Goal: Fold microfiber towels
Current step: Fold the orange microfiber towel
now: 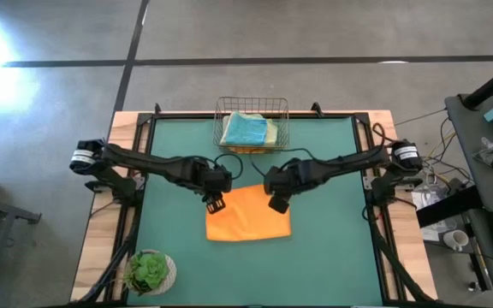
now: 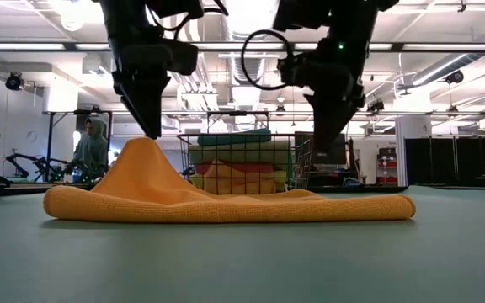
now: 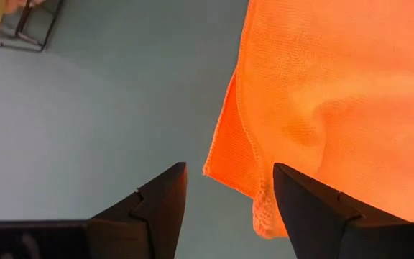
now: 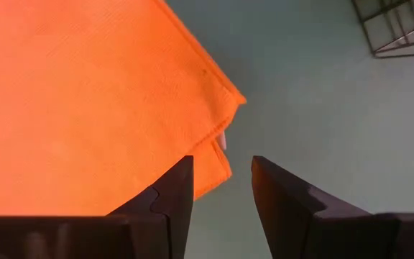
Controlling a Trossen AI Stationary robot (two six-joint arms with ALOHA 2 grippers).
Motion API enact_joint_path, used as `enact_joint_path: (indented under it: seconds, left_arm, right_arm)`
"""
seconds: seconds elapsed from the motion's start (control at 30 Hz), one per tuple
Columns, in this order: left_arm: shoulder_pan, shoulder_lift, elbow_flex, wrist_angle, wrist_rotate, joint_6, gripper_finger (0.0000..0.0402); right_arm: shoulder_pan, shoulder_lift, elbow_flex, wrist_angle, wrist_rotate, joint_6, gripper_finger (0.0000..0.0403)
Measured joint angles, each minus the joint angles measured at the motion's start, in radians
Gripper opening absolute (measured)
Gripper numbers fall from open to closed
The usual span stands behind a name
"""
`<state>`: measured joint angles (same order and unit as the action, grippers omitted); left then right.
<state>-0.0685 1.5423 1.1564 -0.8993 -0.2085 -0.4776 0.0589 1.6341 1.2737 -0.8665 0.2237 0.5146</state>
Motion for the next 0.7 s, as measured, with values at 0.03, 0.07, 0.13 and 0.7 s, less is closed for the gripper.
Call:
enact_joint_path:
  seconds: [0.03, 0.07, 0.13, 0.7]
  left_arm:
    - [0.000, -0.001, 0.000, 0.000, 0.000, 0.013, 0.0192]
    - [0.000, -0.003, 0.000, 0.000, 0.000, 0.017, 0.0192]
    - [0.001, -0.005, 0.000, 0.001, 0.000, 0.018, 0.0192]
    - [0.000, -0.003, 0.000, 0.058, 0.000, 0.049, 0.0192]
  right_arm:
    - [-0.010, -0.011, -0.004, 0.000, -0.024, -0.010, 0.0132]
    - [-0.017, -0.025, -0.012, -0.002, -0.042, -0.014, 0.0132]
    - [-0.023, -0.050, -0.039, -0.012, -0.070, -0.015, 0.0132]
    - [-0.078, -0.122, -0.350, 0.602, -0.217, -0.224, 0.0132]
